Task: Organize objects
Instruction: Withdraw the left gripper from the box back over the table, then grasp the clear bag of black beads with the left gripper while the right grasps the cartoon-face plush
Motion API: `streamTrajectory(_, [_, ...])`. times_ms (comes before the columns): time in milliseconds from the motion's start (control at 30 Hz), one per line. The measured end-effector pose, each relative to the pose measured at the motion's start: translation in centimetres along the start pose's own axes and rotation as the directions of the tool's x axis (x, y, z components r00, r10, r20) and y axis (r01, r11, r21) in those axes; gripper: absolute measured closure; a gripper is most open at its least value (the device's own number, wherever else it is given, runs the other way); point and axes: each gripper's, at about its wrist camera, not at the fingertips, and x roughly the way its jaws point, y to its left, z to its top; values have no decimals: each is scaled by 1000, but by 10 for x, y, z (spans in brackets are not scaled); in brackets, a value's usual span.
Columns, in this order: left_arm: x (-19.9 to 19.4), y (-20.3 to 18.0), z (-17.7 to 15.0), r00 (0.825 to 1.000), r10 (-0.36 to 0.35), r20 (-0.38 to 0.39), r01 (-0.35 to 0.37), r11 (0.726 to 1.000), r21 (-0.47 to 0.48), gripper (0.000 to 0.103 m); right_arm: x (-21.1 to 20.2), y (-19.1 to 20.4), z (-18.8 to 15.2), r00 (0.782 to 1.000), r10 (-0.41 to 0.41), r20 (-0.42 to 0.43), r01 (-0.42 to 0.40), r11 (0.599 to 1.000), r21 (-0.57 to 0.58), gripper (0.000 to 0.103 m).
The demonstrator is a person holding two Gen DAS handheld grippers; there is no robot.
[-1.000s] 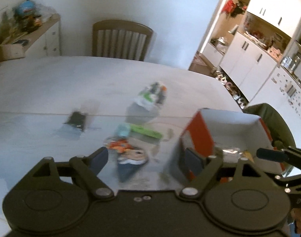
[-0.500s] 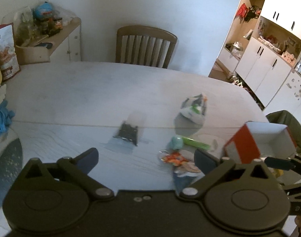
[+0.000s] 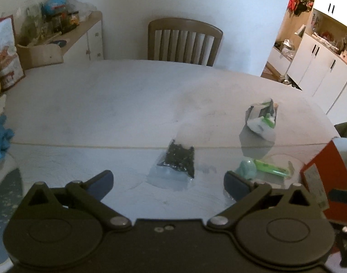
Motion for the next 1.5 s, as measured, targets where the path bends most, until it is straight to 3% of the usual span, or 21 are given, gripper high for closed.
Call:
streamTrajectory(267, [33, -10, 1, 1000, -10, -11, 10, 1000, -8, 0, 38, -3, -2, 998, -32, -59, 34, 999, 29, 27])
streamTrajectory(733, [79, -14, 5, 1000, -6, -28, 8, 998, 64, 2, 81, -3, -2, 992, -14, -127, 18, 999, 31, 30])
streamTrajectory(967, [89, -10, 2, 999, -9, -54, 12, 998, 56, 23, 96, -6, -2, 987, 2, -161, 5, 999, 45, 41])
streamTrajectory(1100, [89, -10, 3, 999, -16, -49, 19, 998, 57, 30, 101, -7, -2, 984, 19, -175, -9, 998, 61, 50])
streamTrajectory(1200, [87, -9, 3, 998, -30, -49, 33, 998, 53, 46, 101, -7, -3, 983, 26, -179, -15, 998, 66, 52])
streamTrajectory(1333, [84, -8, 3, 997, -48, -56, 50, 998, 41, 52, 99, -7, -4, 983, 24, -180, -12, 998, 66, 55])
streamTrajectory(1500, [79, -8, 2, 995, -73, -63, 75, 997, 28, 69, 96, -6, -6, 983, 12, -185, 0, 998, 67, 58])
